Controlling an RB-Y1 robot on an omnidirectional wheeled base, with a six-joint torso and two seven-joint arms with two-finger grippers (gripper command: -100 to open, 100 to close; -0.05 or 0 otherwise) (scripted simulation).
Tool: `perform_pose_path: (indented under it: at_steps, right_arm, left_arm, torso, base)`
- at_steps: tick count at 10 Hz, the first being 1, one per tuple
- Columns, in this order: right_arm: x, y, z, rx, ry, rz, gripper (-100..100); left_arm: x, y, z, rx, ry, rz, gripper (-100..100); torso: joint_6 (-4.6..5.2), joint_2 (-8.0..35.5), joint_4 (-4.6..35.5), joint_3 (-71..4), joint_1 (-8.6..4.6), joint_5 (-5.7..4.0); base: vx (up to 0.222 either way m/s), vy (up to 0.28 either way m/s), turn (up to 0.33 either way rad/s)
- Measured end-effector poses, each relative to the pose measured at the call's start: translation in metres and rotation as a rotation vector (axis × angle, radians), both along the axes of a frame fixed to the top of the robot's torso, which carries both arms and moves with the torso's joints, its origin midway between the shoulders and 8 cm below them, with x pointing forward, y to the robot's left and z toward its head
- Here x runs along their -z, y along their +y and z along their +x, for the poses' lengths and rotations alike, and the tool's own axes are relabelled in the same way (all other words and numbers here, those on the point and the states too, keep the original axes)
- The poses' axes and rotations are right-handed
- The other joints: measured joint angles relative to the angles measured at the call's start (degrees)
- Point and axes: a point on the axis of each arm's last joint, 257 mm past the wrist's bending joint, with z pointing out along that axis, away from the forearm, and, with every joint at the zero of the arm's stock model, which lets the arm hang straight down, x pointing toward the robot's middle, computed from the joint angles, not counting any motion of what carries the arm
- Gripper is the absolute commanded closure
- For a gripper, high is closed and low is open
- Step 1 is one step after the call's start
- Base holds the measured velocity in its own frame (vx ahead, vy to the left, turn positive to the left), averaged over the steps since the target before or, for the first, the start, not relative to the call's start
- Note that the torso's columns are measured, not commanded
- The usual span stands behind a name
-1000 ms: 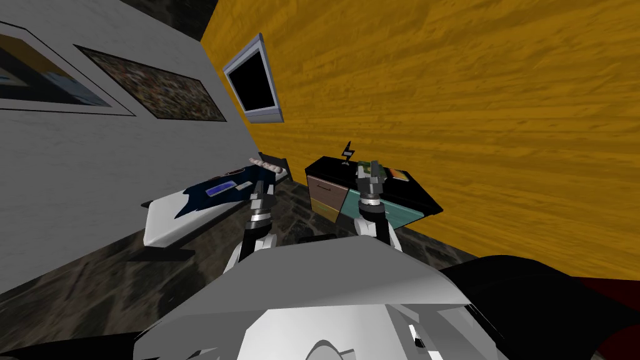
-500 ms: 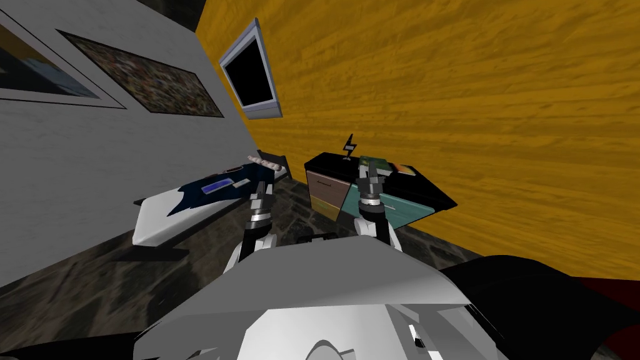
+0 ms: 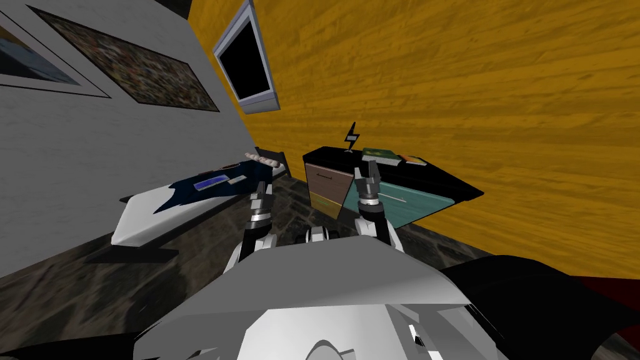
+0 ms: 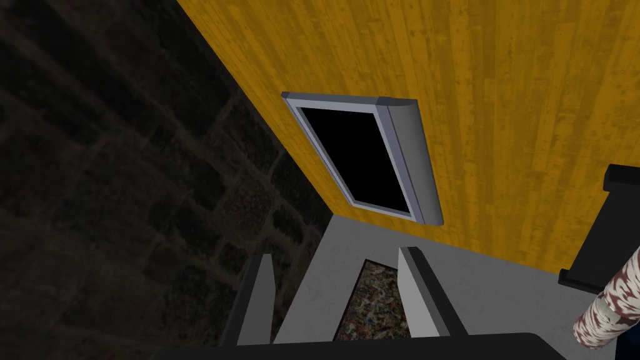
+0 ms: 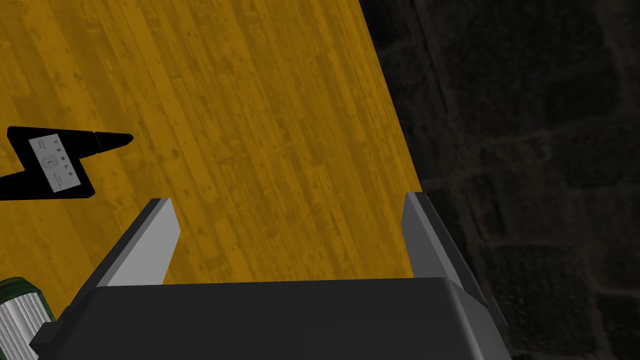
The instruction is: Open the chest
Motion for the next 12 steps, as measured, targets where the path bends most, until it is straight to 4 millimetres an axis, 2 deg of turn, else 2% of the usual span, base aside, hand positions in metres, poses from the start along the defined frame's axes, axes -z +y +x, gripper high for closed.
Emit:
perform_pose_path:
  at_steps: [8, 12]
  right_arm:
    - [0.063, 0.012, 0.044, 0.189, 0.182, -0.378, -100]
    - [0.093, 0.002, 0.058, 0.302, 0.261, -0.551, -100]
  left_arm:
    - [0.000, 0.000, 0.000, 0.000, 0.000, 0.000, 0]
    - [0.000, 0.000, 0.000, 0.000, 0.000, 0.000, 0]
  torso:
    - [0.00, 0.2, 0.2, -0.3, -0.02, -0.01]
    - [0.00, 0.2, 0.2, -0.3, 0.00, 0.00]
  base:
    - [0.030, 0.022, -0.030]
    - [0.031, 0.020, -0.027]
